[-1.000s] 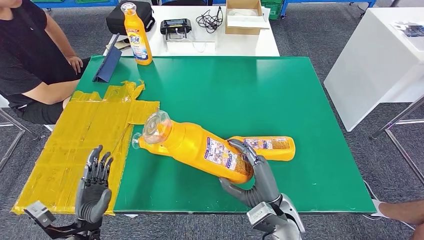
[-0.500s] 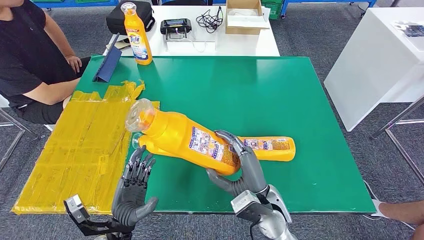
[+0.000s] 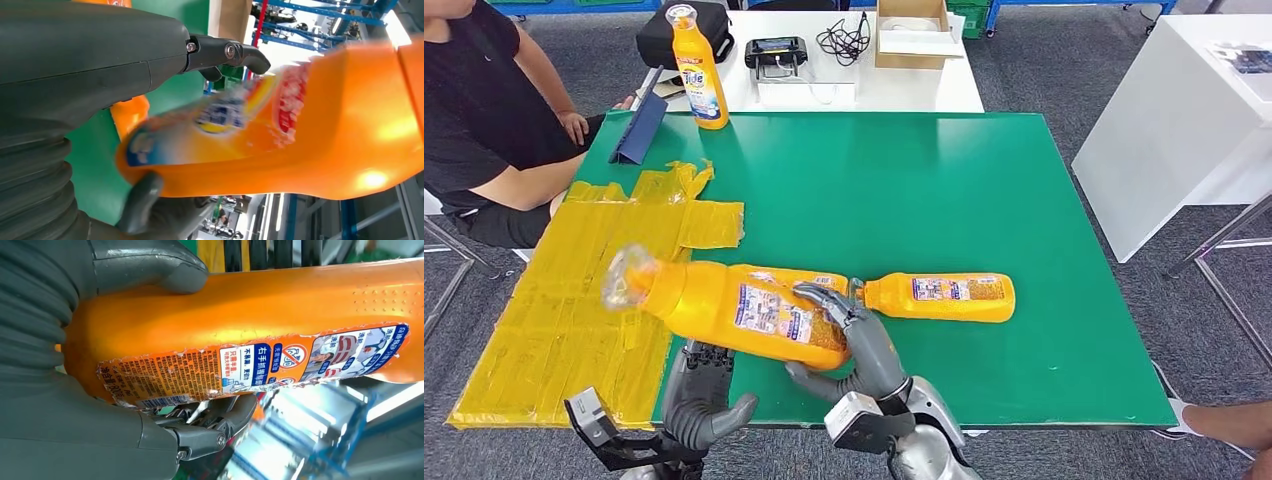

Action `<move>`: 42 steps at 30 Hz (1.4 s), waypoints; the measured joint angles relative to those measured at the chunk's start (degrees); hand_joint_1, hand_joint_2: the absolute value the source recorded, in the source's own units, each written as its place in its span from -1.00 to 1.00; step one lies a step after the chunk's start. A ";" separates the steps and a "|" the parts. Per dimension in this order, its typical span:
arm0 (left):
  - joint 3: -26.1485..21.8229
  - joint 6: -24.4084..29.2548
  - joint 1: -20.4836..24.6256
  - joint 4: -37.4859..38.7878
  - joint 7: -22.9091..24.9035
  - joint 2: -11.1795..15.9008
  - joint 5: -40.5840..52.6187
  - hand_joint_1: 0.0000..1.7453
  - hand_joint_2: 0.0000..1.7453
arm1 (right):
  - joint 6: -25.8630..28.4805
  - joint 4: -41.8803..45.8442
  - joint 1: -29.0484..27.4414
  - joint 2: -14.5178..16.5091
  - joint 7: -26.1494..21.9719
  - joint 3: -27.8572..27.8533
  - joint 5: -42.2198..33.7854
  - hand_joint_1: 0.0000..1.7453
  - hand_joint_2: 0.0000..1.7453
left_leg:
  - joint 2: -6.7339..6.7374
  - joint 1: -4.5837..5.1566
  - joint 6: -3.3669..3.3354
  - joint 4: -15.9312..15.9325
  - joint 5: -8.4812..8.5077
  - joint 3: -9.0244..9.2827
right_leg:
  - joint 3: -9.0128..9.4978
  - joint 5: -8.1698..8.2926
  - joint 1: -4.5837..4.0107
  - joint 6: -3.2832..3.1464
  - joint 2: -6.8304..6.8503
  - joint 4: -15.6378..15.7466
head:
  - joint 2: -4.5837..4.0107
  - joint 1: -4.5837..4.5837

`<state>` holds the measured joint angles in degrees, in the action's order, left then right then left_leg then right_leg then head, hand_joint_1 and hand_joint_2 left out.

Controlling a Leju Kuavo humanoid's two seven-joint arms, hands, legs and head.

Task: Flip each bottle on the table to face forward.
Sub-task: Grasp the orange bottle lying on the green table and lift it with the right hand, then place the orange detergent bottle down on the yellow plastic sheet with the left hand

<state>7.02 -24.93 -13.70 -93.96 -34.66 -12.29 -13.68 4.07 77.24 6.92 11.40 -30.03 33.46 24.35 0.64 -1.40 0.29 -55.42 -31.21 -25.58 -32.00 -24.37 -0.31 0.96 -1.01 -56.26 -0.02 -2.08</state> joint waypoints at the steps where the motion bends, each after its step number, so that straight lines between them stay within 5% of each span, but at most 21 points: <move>1: 0.08 0.18 0.01 -0.01 -0.09 0.03 0.01 -1.00 1.00 | -0.27 -0.51 0.03 0.20 0.00 0.70 0.22 1.00 1.00 | 0.00 0.00 0.00 0.00 0.00 0.00 | 0.00 0.00 0.00 0.00 0.00 0.00 | 0.00 -0.01; 15: -0.11 2.94 -0.13 0.02 -0.30 0.33 0.52 -1.00 1.00 | -1.14 -11.73 1.97 3.19 -0.47 9.69 1.48 1.00 1.00 | 0.02 0.01 0.00 0.00 0.01 0.00 | -0.02 0.00 0.00 0.00 0.00 0.00 | 0.00 0.01; 19: -0.47 4.74 -0.23 0.21 -0.33 0.61 1.52 1.00 1.00 | -1.07 -15.21 3.43 4.07 -1.08 10.60 1.53 1.00 1.00 | 0.03 0.01 0.00 0.00 0.01 0.01 | -0.05 0.00 -0.01 0.00 -0.01 0.00 | 0.00 0.00; 42: -1.27 7.37 -0.03 0.26 -2.29 0.96 5.41 1.00 1.00 | 1.17 -18.74 4.63 4.85 -1.17 10.72 1.87 1.00 1.00 | 0.03 0.01 0.00 0.00 0.01 0.00 | -0.09 0.00 -0.01 0.00 -0.01 0.00 | 0.00 0.00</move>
<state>5.75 -17.56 -13.73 -93.71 -36.95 -11.34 -8.26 5.24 58.50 11.56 16.25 -31.20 44.18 26.22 0.66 -1.38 0.30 -55.43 -31.20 -25.58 -32.09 -24.37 -0.32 0.96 -1.02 -56.26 -0.02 -2.08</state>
